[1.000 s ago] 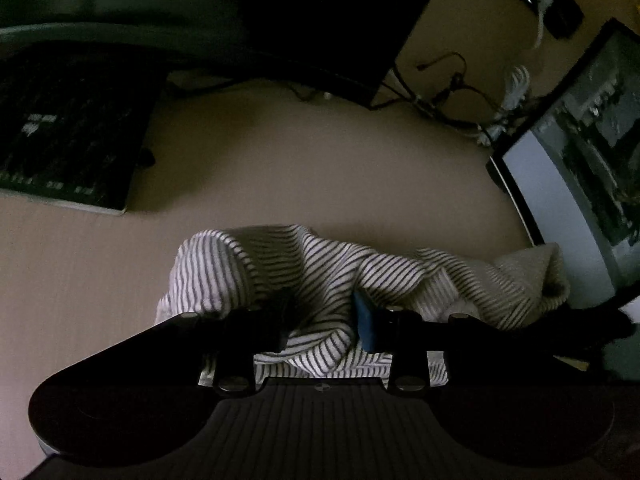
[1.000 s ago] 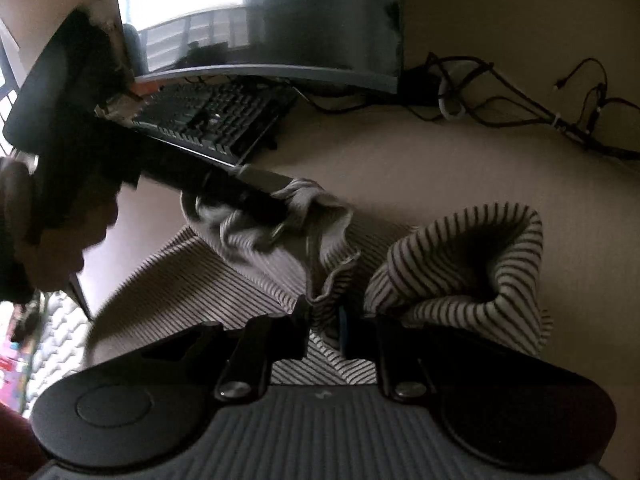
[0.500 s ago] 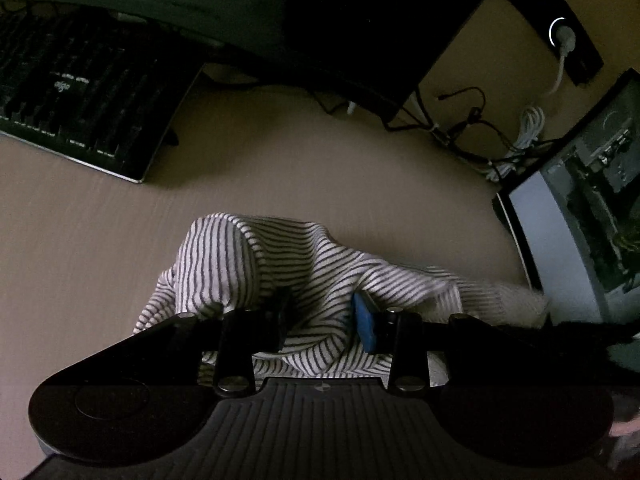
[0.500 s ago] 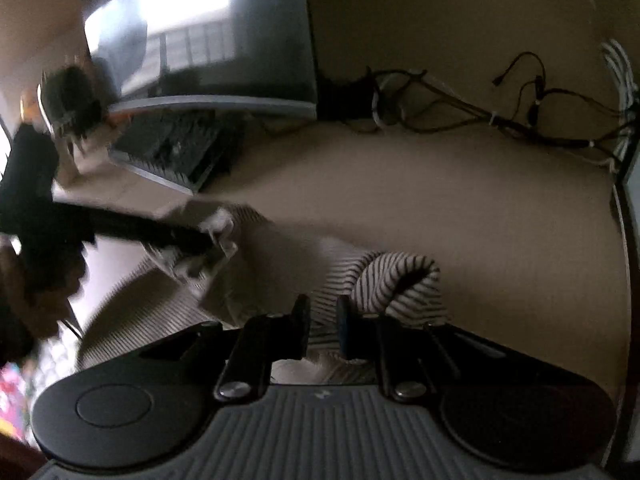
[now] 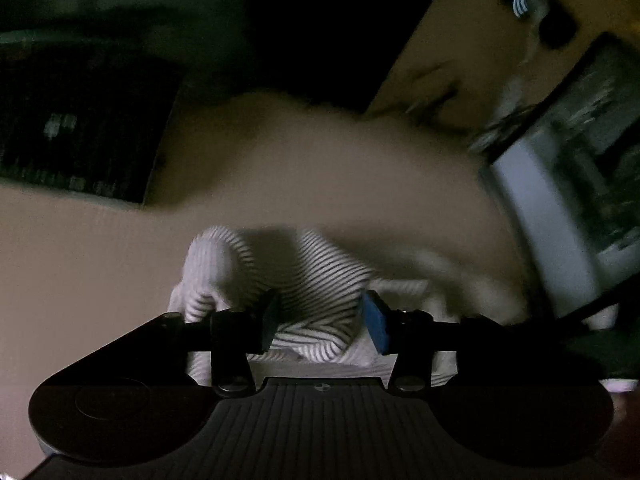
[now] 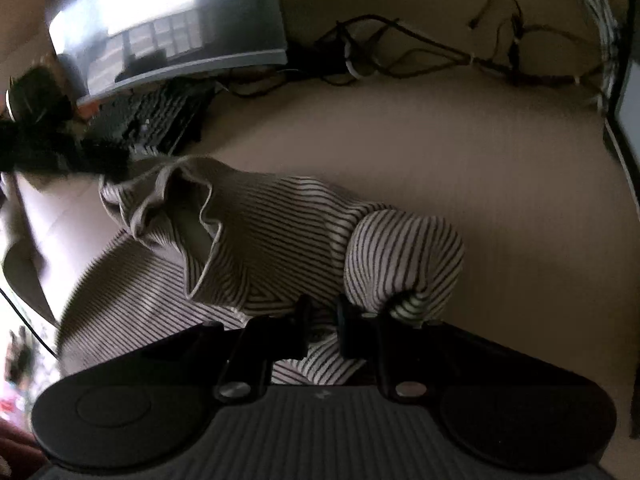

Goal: Fold clothes

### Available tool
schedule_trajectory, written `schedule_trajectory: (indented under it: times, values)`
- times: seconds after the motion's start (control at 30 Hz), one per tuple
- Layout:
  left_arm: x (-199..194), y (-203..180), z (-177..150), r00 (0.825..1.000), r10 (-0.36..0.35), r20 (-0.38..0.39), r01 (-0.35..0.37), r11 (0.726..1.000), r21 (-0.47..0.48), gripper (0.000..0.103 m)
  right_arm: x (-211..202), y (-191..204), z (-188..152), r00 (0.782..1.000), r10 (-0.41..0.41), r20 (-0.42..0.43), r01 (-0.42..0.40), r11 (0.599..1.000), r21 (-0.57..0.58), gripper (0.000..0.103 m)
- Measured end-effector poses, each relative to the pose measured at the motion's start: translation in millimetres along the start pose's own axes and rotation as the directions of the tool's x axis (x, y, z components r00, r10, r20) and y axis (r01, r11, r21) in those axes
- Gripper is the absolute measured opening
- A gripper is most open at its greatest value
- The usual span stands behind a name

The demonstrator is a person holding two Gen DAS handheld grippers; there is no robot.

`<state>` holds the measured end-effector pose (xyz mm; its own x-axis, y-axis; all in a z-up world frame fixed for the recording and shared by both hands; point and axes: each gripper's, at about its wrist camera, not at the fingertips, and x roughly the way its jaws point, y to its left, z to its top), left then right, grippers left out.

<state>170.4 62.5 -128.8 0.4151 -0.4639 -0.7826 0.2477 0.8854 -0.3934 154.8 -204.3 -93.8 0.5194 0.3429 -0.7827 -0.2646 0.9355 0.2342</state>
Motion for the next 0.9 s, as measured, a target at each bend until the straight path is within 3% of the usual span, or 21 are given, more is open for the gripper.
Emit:
schedule_trajectory:
  times: [0.1, 0.17, 0.2, 0.23, 0.3, 0.47, 0.63, 0.73, 0.9]
  values:
    - [13.8, 11.1, -8.5, 1.000, 0.002, -0.008, -0.003, 0.997, -0.071, 0.047, -15.2, -6.2, 4.5, 0.999, 0.035, -0.015, -0.036, 0.999, -0.014, 0.011]
    - [12.2, 12.7, -13.1, 1.000, -0.005, 0.005, 0.005, 0.997, -0.076, 0.048, -32.7, -6.8, 17.5, 0.997, 0.073, 0.017, -0.072, 0.996, -0.046, 0.018]
    - [11.6, 13.9, -15.6, 1.000, -0.009, 0.007, 0.009, 0.997, -0.079, 0.049, -40.2, -5.5, 28.6, 0.994, 0.096, 0.049, -0.092, 0.993, -0.072, 0.030]
    - [11.0, 15.0, -18.0, 1.000, -0.013, 0.010, 0.014, 0.997, -0.082, 0.049, -47.7, -4.2, 39.7, 0.989, 0.120, 0.082, -0.112, 0.989, -0.100, 0.058]
    - [9.8, 17.4, -22.8, 1.000, -0.022, 0.014, 0.023, 0.996, -0.088, 0.049, -52.4, 1.3, 58.3, 0.980, 0.158, 0.118, -0.140, 0.979, -0.148, 0.085]
    - [4.0, 30.2, -24.7, 0.998, -0.067, -0.017, 0.064, 0.990, -0.124, 0.052, 1.7, 33.0, 83.3, 0.983, 0.178, 0.041, -0.165, 0.961, -0.220, 0.085]
    - [5.9, 29.7, -31.4, 0.997, -0.074, -0.019, 0.072, 0.996, -0.060, 0.054, 56.2, 55.9, 97.5, 0.983, 0.180, -0.044, -0.185, 0.948, -0.259, 0.085]
    - [1.5, 23.2, -29.2, 0.999, -0.040, -0.032, 0.037, 0.995, -0.093, 0.059, 77.4, 56.3, 90.2, 0.982, 0.168, -0.090, -0.186, 0.949, -0.254, 0.085]
    - [-3.1, 2.2, -29.7, 0.998, 0.047, -0.032, -0.047, 0.999, -0.007, 0.063, 88.9, 52.0, 77.7, 0.975, 0.179, -0.133, -0.206, 0.949, -0.239, 0.081]
